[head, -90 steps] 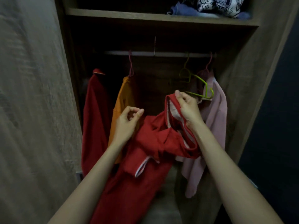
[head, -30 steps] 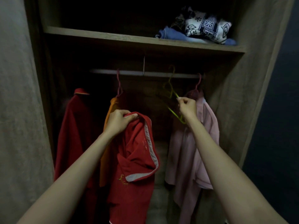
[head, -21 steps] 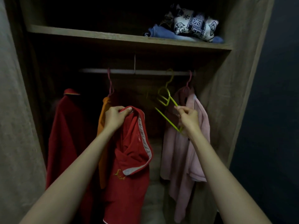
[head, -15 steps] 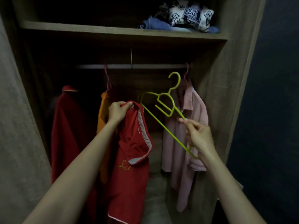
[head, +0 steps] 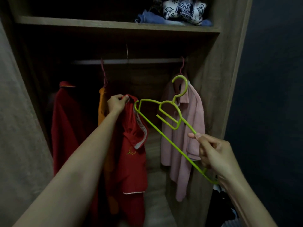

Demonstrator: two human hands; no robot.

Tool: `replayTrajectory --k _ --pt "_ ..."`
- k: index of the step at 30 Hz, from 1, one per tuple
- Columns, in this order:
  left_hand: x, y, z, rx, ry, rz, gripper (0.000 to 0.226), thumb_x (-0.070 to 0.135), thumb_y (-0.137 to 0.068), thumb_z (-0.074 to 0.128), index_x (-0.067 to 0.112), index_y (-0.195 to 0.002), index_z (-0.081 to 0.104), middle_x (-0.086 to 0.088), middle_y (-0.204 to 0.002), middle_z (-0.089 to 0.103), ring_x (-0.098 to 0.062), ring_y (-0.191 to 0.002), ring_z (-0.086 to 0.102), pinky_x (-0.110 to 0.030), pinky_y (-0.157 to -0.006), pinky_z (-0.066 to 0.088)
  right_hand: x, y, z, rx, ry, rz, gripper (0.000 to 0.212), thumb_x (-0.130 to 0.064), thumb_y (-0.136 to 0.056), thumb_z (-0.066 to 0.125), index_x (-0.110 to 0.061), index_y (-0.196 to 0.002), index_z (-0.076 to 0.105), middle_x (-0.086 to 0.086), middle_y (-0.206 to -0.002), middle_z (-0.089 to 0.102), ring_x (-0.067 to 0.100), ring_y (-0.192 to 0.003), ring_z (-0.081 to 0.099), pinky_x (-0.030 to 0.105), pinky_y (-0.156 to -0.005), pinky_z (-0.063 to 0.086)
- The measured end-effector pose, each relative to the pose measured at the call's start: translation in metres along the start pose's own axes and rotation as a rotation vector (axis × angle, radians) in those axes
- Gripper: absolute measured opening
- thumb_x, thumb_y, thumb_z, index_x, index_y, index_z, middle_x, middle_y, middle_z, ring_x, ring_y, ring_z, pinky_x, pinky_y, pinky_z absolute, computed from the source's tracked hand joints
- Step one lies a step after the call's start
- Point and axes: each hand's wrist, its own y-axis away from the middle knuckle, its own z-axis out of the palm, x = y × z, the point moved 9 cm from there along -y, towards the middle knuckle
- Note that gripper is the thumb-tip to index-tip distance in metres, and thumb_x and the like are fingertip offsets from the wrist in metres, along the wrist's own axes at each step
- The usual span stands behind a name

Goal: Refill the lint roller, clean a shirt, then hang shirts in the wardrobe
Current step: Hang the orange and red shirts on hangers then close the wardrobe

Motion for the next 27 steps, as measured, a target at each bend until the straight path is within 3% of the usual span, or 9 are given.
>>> replayTrajectory --k 4,7,11,14,20,25,27 --pt "0.019 0.009 0.01 -0.063 0.009 0.089 0.021 0.037 -0.091 0.062 0.02 -0.083 0.072 0.0 -0.081 0.071 -0.017 -0.082 0.067 -0.026 -0.071 0.048 0.006 -0.006 0.01 -0.016 0.003 0.007 0.022 -0.018 -0.096 0.052 -0.016 -0.096 0.073 0.0 -0.05 0.03 0.006 -0.036 0.024 0.016 -0.036 0.02" --pt "0.052 0.035 0.019 -0.106 0.064 0.264 0.019 0.032 -0.091 0.063 0.017 -0.088 0.074 0.0 -0.085 0.073 -0.009 -0.08 0.065 -0.026 -0.076 0.05 0.01 -0.014 0.022 -0.02 -0.054 0.045 0.022 -0.015 -0.097 0.05 -0.015 -0.093 0.072 -0.005 -0.045 0.029 0.005 -0.034 0.022 0.015 -0.036 0.018" --pt "0.085 0.082 0.02 -0.077 0.199 0.433 0.018 0.027 -0.093 0.062 0.014 -0.088 0.073 0.0 -0.079 0.072 0.005 -0.07 0.058 -0.018 -0.065 0.044 0.01 -0.024 0.029 -0.031 -0.09 0.081 0.023 -0.017 -0.098 0.049 -0.014 -0.095 0.071 -0.007 -0.044 0.027 0.005 -0.033 0.022 0.016 -0.038 0.02" --pt "0.084 0.09 0.013 -0.049 0.218 0.448 0.019 0.03 -0.094 0.061 0.015 -0.093 0.074 0.003 -0.085 0.073 0.002 -0.078 0.063 -0.021 -0.071 0.048 0.005 -0.027 0.024 -0.011 -0.118 0.072 0.023 -0.016 -0.098 0.048 -0.012 -0.096 0.071 -0.007 -0.044 0.027 0.005 -0.033 0.022 0.016 -0.037 0.019" --pt "0.062 0.069 0.014 -0.113 -0.15 0.417 0.032 0.043 -0.089 0.063 0.021 -0.11 0.071 0.002 -0.1 0.073 -0.012 -0.095 0.067 -0.031 -0.086 0.054 0.011 -0.022 0.021 0.055 -0.112 0.011 0.024 -0.016 -0.098 0.048 -0.013 -0.095 0.072 -0.002 -0.047 0.026 0.005 -0.033 0.022 0.014 -0.036 0.016" --pt "0.053 0.049 0.003 -0.029 -0.054 0.301 0.023 0.033 -0.092 0.062 0.016 -0.096 0.076 -0.006 -0.089 0.075 -0.018 -0.089 0.068 -0.024 -0.073 0.044 0.017 -0.018 0.024 -0.038 -0.134 0.061 0.025 -0.017 -0.098 0.048 -0.012 -0.094 0.072 -0.009 -0.044 0.023 0.005 -0.034 0.018 0.017 -0.042 0.015" --pt "0.047 0.041 0.002 -0.004 -0.029 0.242 0.023 0.031 -0.092 0.062 0.014 -0.095 0.076 -0.008 -0.088 0.074 -0.021 -0.088 0.068 -0.027 -0.072 0.044 0.013 -0.016 0.019 -0.065 -0.125 0.06 0.025 -0.017 -0.098 0.049 -0.012 -0.095 0.072 -0.008 -0.045 0.023 0.006 -0.036 0.018 0.02 -0.044 0.014"
